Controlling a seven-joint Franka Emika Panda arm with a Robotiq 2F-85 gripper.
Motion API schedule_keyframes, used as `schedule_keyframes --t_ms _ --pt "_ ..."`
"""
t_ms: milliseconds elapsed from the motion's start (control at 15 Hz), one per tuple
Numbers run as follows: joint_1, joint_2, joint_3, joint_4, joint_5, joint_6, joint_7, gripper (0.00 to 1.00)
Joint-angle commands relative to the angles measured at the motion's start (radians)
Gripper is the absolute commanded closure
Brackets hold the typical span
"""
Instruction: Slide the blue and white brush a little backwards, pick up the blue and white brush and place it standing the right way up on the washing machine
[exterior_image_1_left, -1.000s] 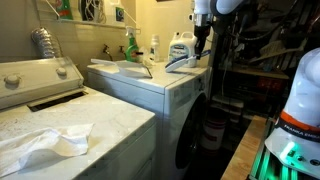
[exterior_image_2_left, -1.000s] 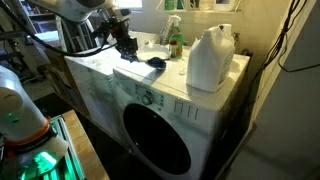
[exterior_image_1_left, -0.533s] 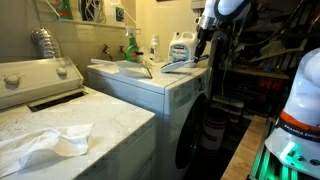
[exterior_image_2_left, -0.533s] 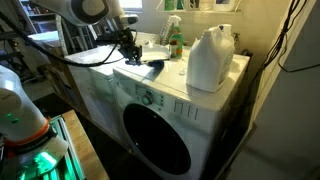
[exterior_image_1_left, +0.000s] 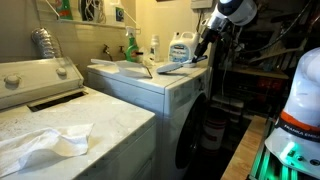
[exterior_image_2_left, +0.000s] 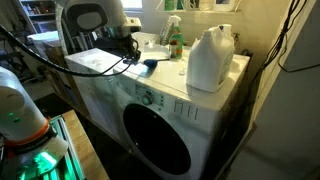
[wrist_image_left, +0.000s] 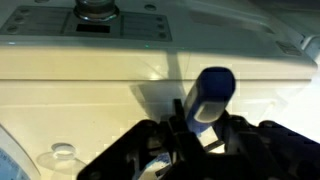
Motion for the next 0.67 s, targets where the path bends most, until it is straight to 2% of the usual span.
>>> schedule_keyframes --t_ms 0,400,600 --pt "0.058 -0.054 -0.095 -0.034 0.18 -0.021 -0.135 0.92" --pt "0.058 -0.029 -0.206 -0.033 0.467 -0.131 -0.347 0.92" --pt "0.008 0.01 -0.241 -0.032 0.619 -0.237 -0.466 0.92"
